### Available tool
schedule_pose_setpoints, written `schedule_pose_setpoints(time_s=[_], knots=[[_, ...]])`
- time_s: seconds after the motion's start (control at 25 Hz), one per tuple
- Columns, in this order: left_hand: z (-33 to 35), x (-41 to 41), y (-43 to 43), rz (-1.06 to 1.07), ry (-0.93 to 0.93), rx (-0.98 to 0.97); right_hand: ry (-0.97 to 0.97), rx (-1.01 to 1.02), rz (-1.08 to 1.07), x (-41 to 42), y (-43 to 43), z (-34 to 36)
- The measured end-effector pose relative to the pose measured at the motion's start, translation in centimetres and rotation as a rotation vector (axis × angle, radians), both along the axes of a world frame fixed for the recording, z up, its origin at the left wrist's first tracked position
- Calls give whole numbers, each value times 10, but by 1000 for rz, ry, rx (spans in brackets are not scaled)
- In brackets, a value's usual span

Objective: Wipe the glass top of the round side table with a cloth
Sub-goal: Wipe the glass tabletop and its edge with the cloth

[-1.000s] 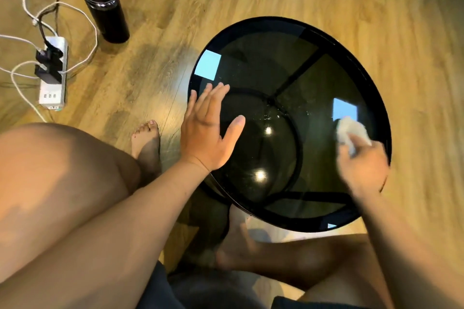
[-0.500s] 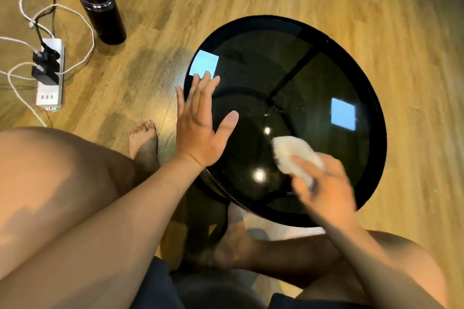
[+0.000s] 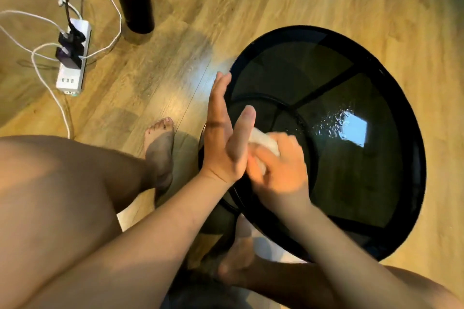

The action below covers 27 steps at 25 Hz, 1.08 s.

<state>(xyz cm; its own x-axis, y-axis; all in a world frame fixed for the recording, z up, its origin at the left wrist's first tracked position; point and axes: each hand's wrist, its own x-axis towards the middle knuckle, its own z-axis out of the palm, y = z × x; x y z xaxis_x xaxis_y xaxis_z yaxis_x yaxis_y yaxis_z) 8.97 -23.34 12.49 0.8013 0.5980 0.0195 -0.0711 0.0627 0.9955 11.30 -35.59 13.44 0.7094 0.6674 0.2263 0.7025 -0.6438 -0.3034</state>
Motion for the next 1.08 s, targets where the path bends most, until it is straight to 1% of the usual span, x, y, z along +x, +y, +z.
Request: schedule_pose_setpoints(time_s=[0.08, 0.16, 0.24, 0.32, 0.4, 0.48, 0.56, 0.6, 0.64, 0.72, 0.8, 0.88, 0.96, 1.08], knots=[[0, 5, 1, 53, 2, -120, -56, 8, -41, 58, 32, -5], [-2, 8, 3, 79, 18, -183, -91, 4, -169, 124, 70, -10], [-2, 9, 1, 74, 54, -141, -59, -34, -311, 177, 100, -6], [-2, 10, 0, 73, 76, -123, 14, -48, -406, 197, 110, -3], [-1, 9, 0, 74, 70, -133, 8, -64, -369, 175, 104, -3], [-1, 10, 3, 59, 35, -178, -31, -42, -236, 125, 88, -1], [1, 11, 9, 40, 32, -226, 1, -48, -63, 62, 58, 2], [2, 12, 11, 13, 52, -188, 32, -57, 8, 30, 35, 6], [3, 13, 12, -25, 90, -102, 80, -64, 53, -1, 6, 9], [2, 13, 10, -126, 168, 161, 158, -94, 78, -49, -58, 16], [-2, 13, 6, -159, 225, 434, 170, -141, 96, -64, -103, 20], [-4, 13, 4, -149, 218, 552, 121, -144, 123, -44, -110, 14], [-7, 12, 4, -142, 198, 588, 78, -97, 89, 1, -80, 6], [-9, 13, 5, -141, 200, 614, -39, -15, -135, 122, -19, -10]])
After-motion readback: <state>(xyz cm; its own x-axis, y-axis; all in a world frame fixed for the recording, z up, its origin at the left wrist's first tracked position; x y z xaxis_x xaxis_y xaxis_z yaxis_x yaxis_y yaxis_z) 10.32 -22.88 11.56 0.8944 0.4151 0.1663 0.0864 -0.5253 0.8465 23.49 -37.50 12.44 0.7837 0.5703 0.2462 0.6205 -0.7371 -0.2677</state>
